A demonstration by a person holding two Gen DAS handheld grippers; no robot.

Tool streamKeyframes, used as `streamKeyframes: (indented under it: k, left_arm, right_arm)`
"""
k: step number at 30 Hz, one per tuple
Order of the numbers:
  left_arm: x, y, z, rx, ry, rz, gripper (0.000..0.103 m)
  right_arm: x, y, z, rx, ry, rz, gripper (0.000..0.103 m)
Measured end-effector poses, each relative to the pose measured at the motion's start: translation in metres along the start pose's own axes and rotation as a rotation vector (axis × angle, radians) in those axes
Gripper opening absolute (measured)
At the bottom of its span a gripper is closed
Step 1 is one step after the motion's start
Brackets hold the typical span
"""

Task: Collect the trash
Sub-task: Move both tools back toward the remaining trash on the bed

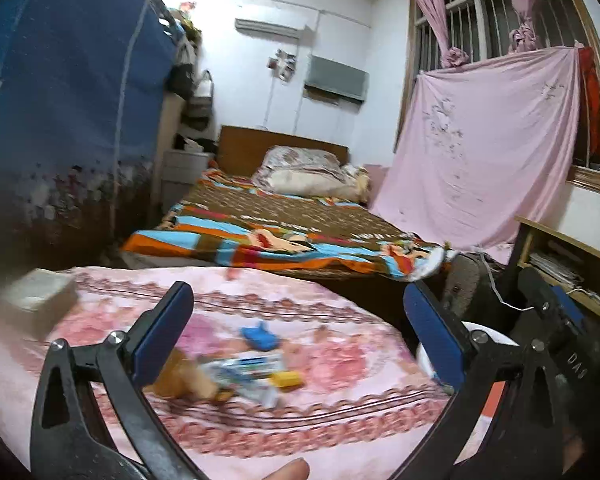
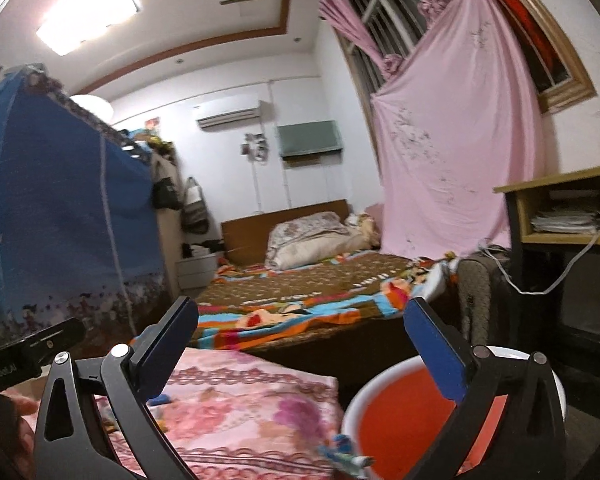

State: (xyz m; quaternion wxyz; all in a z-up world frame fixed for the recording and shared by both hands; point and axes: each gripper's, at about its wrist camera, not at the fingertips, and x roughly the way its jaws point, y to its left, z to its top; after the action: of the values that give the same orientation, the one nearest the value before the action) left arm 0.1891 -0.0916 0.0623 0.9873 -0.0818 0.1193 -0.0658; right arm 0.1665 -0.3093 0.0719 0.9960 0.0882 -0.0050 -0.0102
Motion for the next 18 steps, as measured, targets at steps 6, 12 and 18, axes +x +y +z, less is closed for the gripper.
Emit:
streamKeyframes:
  k: [6,12,18]
  left_arm:
    - [-0.025,0.035,-0.005,-0.003,-0.055,0.095,0.092]
    - [-0.04,0.067,-0.006,0.024,-0.078,0.175,0.092]
    - [-0.044,0.093,-0.005,0.004,-0.075,0.203,0.092]
  right_arm:
    - [-0.007,0.035,-0.003,-0.051,-0.027,0.092,0.103]
    - [-0.012,0.064,-0.006,-0.104,-0.046,0.18,0.103]
    - [0.001,0.088,-0.007,-0.137,-0.025,0.226,0.103]
